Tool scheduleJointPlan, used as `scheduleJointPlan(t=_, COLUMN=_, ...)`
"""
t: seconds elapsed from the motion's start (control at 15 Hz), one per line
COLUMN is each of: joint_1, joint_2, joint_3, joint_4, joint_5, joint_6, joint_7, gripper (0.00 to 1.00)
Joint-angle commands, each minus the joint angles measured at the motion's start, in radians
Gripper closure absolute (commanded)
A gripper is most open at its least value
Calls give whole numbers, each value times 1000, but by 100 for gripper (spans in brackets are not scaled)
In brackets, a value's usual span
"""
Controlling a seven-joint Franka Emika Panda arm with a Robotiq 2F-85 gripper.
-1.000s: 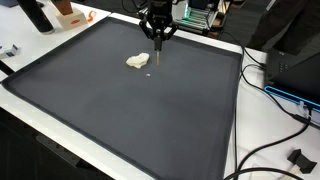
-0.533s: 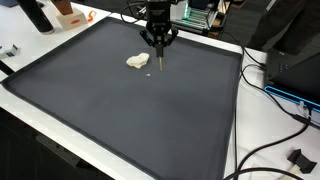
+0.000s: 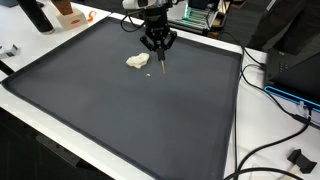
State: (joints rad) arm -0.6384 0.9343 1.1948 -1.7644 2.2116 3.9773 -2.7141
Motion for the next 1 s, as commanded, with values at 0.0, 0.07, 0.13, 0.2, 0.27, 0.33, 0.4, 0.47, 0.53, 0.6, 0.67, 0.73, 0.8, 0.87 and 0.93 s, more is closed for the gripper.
scheduleJointPlan(t=0.0, joint_1=-35, joint_2=61, joint_3=29, joint_4=19, joint_5=-4, joint_6=52, joint_7=-26, gripper=97)
scheduleJointPlan(t=0.07, joint_1=-37, joint_2=70, joint_3=27, joint_4=27, joint_5=1, joint_6=61, joint_7=-27, gripper=97)
scheduleJointPlan(t=0.13, joint_1=-39, joint_2=77, joint_3=26, joint_4=33, joint_5=3, joint_6=71, joint_7=-30, gripper=97)
scheduleJointPlan(t=0.2, joint_1=-38, joint_2=83, joint_3=23, joint_4=41, joint_5=5, joint_6=80, joint_7=-30, gripper=97)
scheduleJointPlan(t=0.27, joint_1=-38, joint_2=87, joint_3=19, joint_4=49, joint_5=7, joint_6=88, joint_7=-31, gripper=97)
scheduleJointPlan(t=0.33, joint_1=-38, joint_2=93, joint_3=20, joint_4=56, joint_5=7, joint_6=92, joint_7=-31, gripper=97)
scheduleJointPlan(t=0.4, joint_1=-39, joint_2=99, joint_3=21, joint_4=64, joint_5=7, joint_6=96, joint_7=-31, gripper=97)
scheduleJointPlan(t=0.47, joint_1=-38, joint_2=105, joint_3=22, joint_4=71, joint_5=8, joint_6=101, joint_7=-34, gripper=97)
scheduleJointPlan(t=0.53, joint_1=-39, joint_2=112, joint_3=23, joint_4=77, joint_5=8, joint_6=104, joint_7=-35, gripper=97)
scheduleJointPlan(t=0.6, joint_1=-41, joint_2=121, joint_3=27, joint_4=83, joint_5=6, joint_6=108, joint_7=-35, gripper=97)
scheduleJointPlan(t=0.67, joint_1=-42, joint_2=129, joint_3=32, joint_4=88, joint_5=5, joint_6=114, joint_7=-35, gripper=97)
scheduleJointPlan(t=0.73, joint_1=-41, joint_2=136, joint_3=33, joint_4=96, joint_5=6, joint_6=119, joint_7=-35, gripper=97)
scheduleJointPlan(t=0.8, joint_1=-44, joint_2=146, joint_3=39, joint_4=101, joint_5=5, joint_6=124, joint_7=-35, gripper=97)
scheduleJointPlan(t=0.87, joint_1=-44, joint_2=151, joint_3=38, joint_4=109, joint_5=8, joint_6=129, joint_7=-35, gripper=97)
scheduleJointPlan(t=0.93, joint_1=-43, joint_2=154, joint_3=35, joint_4=118, joint_5=13, joint_6=136, joint_7=-35, gripper=97)
